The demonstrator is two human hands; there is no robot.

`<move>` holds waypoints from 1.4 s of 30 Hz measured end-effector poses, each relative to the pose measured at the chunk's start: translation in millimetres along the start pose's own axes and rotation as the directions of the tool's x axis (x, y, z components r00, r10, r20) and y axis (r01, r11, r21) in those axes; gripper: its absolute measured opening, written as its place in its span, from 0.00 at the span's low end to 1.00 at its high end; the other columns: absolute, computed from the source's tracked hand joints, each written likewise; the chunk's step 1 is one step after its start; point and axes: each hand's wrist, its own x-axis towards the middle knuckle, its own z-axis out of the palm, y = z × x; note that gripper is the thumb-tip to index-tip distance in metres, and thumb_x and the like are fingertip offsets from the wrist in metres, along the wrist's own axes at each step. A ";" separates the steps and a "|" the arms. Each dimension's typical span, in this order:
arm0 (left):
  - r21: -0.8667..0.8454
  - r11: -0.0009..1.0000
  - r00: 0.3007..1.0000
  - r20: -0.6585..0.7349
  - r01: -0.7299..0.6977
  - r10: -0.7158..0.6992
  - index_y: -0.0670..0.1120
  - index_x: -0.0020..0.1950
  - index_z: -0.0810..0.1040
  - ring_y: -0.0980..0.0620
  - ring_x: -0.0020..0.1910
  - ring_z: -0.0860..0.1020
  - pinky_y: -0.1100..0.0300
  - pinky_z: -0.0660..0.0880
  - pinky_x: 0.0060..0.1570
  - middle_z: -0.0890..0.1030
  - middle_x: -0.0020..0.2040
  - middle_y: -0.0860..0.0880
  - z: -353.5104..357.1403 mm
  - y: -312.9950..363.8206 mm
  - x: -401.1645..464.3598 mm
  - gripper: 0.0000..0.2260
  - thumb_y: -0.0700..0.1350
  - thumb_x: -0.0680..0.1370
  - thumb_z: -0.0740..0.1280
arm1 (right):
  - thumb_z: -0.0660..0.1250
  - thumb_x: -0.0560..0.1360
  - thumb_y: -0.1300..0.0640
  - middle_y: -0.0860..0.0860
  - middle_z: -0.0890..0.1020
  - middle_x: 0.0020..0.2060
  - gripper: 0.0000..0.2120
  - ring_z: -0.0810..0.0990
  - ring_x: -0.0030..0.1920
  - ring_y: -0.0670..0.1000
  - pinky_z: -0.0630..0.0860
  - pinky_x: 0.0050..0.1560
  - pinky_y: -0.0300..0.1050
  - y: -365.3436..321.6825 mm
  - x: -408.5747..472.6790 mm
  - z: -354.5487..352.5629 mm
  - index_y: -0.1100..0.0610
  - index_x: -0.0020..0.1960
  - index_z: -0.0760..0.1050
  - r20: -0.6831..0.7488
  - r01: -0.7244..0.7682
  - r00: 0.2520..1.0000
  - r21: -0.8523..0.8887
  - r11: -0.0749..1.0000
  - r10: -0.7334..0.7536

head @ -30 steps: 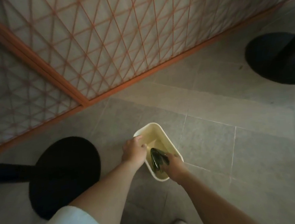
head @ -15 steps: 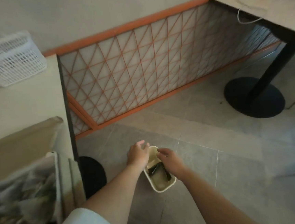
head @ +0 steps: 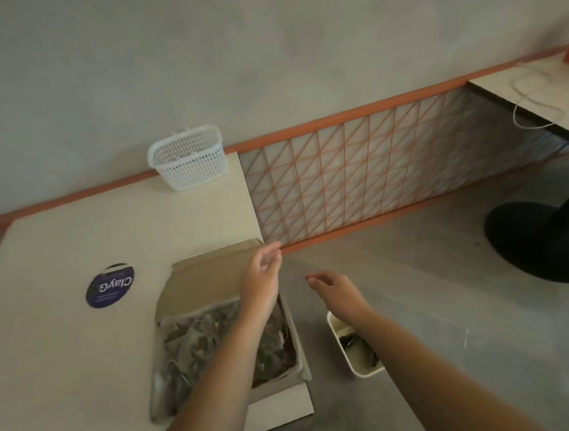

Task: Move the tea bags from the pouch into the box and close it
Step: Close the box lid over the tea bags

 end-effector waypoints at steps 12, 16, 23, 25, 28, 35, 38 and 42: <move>0.349 0.934 0.958 -0.286 0.080 0.025 0.48 0.63 0.81 0.51 0.53 0.78 0.61 0.72 0.53 0.81 0.57 0.46 -161.5 -65.2 -14.9 0.12 0.39 0.81 0.65 | 0.64 0.79 0.53 0.54 0.76 0.56 0.08 0.78 0.53 0.53 0.77 0.58 0.54 -39.2 0.8 75.0 0.52 0.57 0.69 -0.156 -0.088 0.982 0.109 0.990 0.104; 0.262 0.922 0.914 -0.363 0.285 -0.179 0.43 0.67 0.76 0.39 0.62 0.75 0.47 0.69 0.63 0.79 0.61 0.39 -175.1 -98.0 -15.3 0.15 0.47 0.83 0.62 | 0.60 0.80 0.47 0.56 0.71 0.63 0.17 0.73 0.61 0.56 0.71 0.65 0.57 -36.5 4.6 87.1 0.54 0.65 0.71 -0.161 -0.132 0.977 0.054 0.990 0.139; -0.027 0.944 0.916 -0.237 0.328 -0.324 0.39 0.73 0.69 0.42 0.70 0.71 0.54 0.66 0.64 0.74 0.69 0.42 -166.9 -97.8 -22.5 0.22 0.51 0.87 0.49 | 0.53 0.81 0.41 0.55 0.65 0.67 0.19 0.64 0.68 0.61 0.62 0.70 0.62 -33.5 11.7 101.2 0.46 0.68 0.69 -0.137 -0.187 0.974 -0.038 0.982 0.180; -0.069 0.943 0.916 -0.226 0.325 -0.332 0.42 0.74 0.68 0.45 0.69 0.71 0.57 0.65 0.61 0.73 0.69 0.45 -170.1 -98.3 -17.4 0.21 0.51 0.87 0.49 | 0.53 0.79 0.38 0.54 0.66 0.64 0.16 0.67 0.66 0.61 0.65 0.68 0.64 -33.2 14.1 102.9 0.40 0.61 0.71 -0.139 -0.199 0.970 0.028 0.980 0.201; -0.129 0.940 0.922 -0.194 0.315 -0.336 0.45 0.72 0.69 0.49 0.62 0.73 0.57 0.68 0.57 0.75 0.65 0.48 -175.7 -101.7 -10.4 0.18 0.51 0.86 0.51 | 0.55 0.68 0.29 0.52 0.70 0.57 0.15 0.73 0.61 0.62 0.71 0.62 0.65 -11.4 37.7 105.2 0.34 0.47 0.73 -0.143 -0.208 0.964 0.121 0.971 0.224; -0.175 0.943 0.927 -0.199 0.284 -0.317 0.50 0.61 0.71 0.53 0.43 0.73 0.59 0.69 0.40 0.77 0.56 0.44 -181.8 -105.3 -1.4 0.08 0.48 0.86 0.55 | 0.58 0.76 0.40 0.52 0.71 0.56 0.08 0.77 0.56 0.60 0.75 0.59 0.64 -25.4 38.1 97.1 0.37 0.46 0.75 -0.064 -0.138 0.987 0.163 0.977 0.150; -0.210 0.940 0.931 -0.192 0.270 -0.311 0.50 0.61 0.72 0.51 0.54 0.75 0.63 0.70 0.45 0.78 0.59 0.47 -186.7 -100.8 -2.6 0.08 0.47 0.86 0.56 | 0.59 0.76 0.38 0.52 0.70 0.59 0.11 0.74 0.60 0.56 0.71 0.65 0.63 -50.9 22.7 94.9 0.38 0.53 0.76 -0.083 -0.078 0.992 0.162 0.984 0.092; -0.313 0.925 0.943 -0.180 0.216 -0.281 0.50 0.67 0.73 0.54 0.63 0.75 0.54 0.70 0.66 0.78 0.63 0.52 -197.6 -81.9 -8.1 0.15 0.53 0.85 0.55 | 0.59 0.77 0.38 0.49 0.65 0.60 0.20 0.63 0.67 0.52 0.59 0.72 0.58 -84.5 6.9 85.6 0.43 0.65 0.74 -0.196 0.077 0.980 0.158 0.984 -0.045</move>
